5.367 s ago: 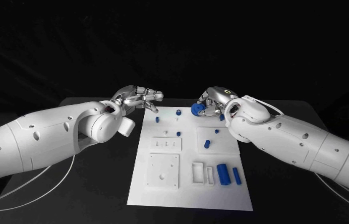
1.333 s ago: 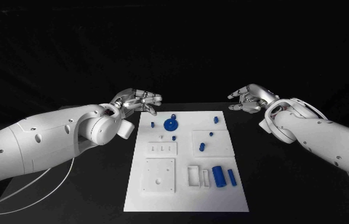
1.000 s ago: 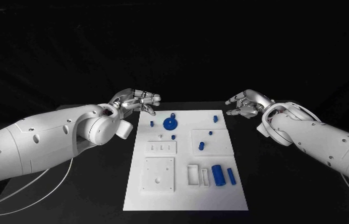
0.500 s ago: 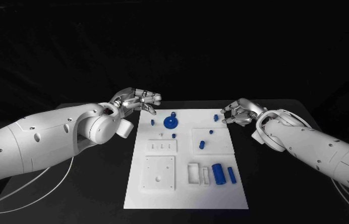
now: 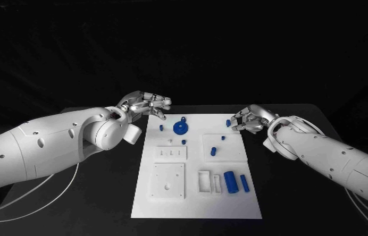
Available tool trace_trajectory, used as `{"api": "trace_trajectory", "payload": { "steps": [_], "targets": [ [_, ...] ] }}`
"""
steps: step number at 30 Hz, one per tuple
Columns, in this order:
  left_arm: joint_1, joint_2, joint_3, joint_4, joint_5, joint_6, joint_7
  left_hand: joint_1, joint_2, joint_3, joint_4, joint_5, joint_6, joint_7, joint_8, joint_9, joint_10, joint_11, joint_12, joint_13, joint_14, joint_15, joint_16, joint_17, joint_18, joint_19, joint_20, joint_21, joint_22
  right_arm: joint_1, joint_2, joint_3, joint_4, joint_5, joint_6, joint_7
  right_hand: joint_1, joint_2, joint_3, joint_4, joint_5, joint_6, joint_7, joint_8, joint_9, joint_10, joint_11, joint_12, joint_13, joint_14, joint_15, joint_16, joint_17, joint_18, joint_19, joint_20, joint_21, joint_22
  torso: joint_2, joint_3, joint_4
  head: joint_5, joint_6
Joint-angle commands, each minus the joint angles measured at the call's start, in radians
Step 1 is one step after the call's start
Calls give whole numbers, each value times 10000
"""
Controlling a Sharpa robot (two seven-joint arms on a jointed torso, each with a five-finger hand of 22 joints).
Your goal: Assemble the parts on the task board
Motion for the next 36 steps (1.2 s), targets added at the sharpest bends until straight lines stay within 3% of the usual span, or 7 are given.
{"api": "trace_trajectory", "payload": {
  "steps": [1,13,36],
  "targets": [
    [2,22,7,9,-49,194,49,24,111,-28,56,-25,38,-42,-6,14,45,16,24,16,23,-79,-31,9,-94,-20,-80,-2,11,-10,66,0,-50,15,-63,47,-23,82,-45,31,-44,-58,5,-4,-13,-30,7,-14,8,-39,60,-5,10,128,454,53,-41,694,-1,-5,8,6,-9],
    [1,35,7,-3,-77,240,35,45,113,-23,46,-25,40,-44,-5,14,44,14,27,16,22,-81,-32,15,-92,-18,-81,-1,19,-12,323,-10,-316,73,-131,-51,-64,108,-13,120,-135,-67,5,-4,-12,-21,9,9,26,-34,60,8,23,129,462,54,-15,700,14,-12,-4,5,-40],
    [1,53,7,-17,-79,283,17,45,113,-23,46,-25,40,-44,-5,14,44,14,27,16,22,-81,-32,15,-92,-18,-81,-1,19,-17,520,-32,-400,81,24,-76,-75,219,143,160,-348,110,-28,-4,-11,1,-13,73,78,-37,49,10,28,102,456,44,10,711,-5,20,-2,35,-105]
  ]
}}
